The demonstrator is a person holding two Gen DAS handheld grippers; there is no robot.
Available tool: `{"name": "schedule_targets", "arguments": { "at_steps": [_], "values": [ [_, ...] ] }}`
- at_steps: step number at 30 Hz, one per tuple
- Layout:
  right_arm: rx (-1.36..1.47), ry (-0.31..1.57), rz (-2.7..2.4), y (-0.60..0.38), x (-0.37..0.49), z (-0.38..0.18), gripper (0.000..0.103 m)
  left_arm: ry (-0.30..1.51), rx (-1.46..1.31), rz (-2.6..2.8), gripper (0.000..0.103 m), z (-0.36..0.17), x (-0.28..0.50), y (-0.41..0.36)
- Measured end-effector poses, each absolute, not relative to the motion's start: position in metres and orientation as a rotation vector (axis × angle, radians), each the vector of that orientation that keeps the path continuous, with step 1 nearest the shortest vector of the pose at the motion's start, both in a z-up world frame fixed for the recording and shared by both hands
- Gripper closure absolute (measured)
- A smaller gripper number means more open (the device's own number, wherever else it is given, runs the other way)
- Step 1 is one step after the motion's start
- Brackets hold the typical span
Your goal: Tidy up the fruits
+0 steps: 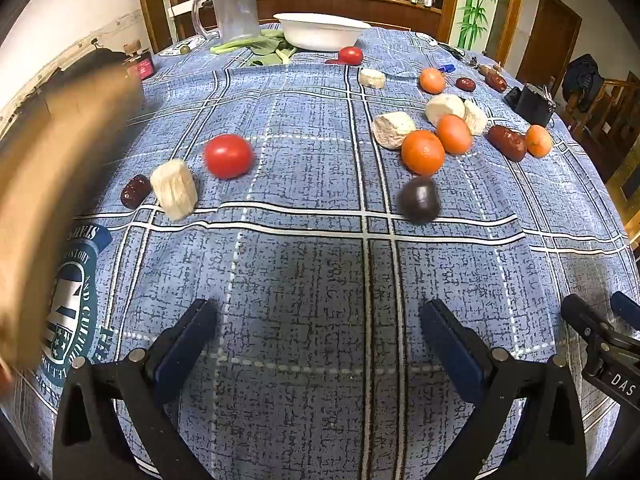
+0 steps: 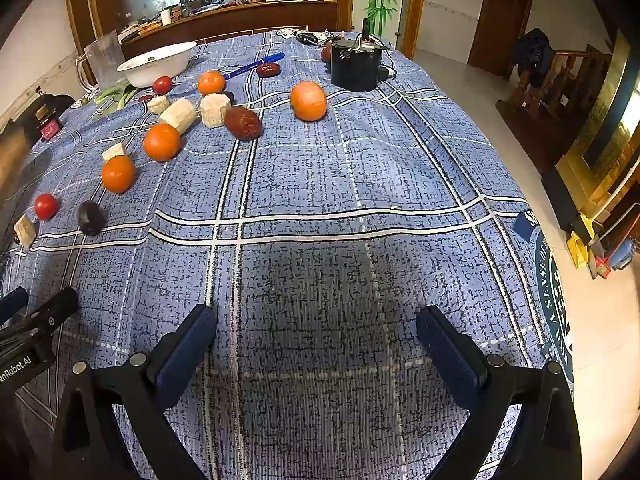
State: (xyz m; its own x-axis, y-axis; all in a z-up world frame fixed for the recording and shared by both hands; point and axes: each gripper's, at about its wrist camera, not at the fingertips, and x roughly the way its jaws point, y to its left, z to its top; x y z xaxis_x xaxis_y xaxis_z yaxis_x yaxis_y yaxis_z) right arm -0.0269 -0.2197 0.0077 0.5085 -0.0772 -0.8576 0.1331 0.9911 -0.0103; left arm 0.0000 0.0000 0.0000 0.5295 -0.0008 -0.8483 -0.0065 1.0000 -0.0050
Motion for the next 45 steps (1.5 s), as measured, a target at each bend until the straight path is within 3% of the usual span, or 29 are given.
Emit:
{"name": "schedule_targets", "arguments": {
  "at_steps": [25, 34, 45],
  "values": [
    [0.072, 1.054, -0.148, -0.213, -0.020, 0.011, 0.001, 1.038, -0.016, 0.043, 0.000, 0.006, 0.000, 0.010],
    [0.027, 0.956, 0.037, -0.152, -0.026, 0.092, 0.000, 0.978, -0.095, 0.067, 0.000, 0.066, -0.029, 0.060],
    [-0.005, 0.836, 0.058, -0.103, -0.059, 0.118, 0.000, 0.902, -0.143, 0.108, 0.000, 0.092, -0.048, 0.125]
  ]
}}
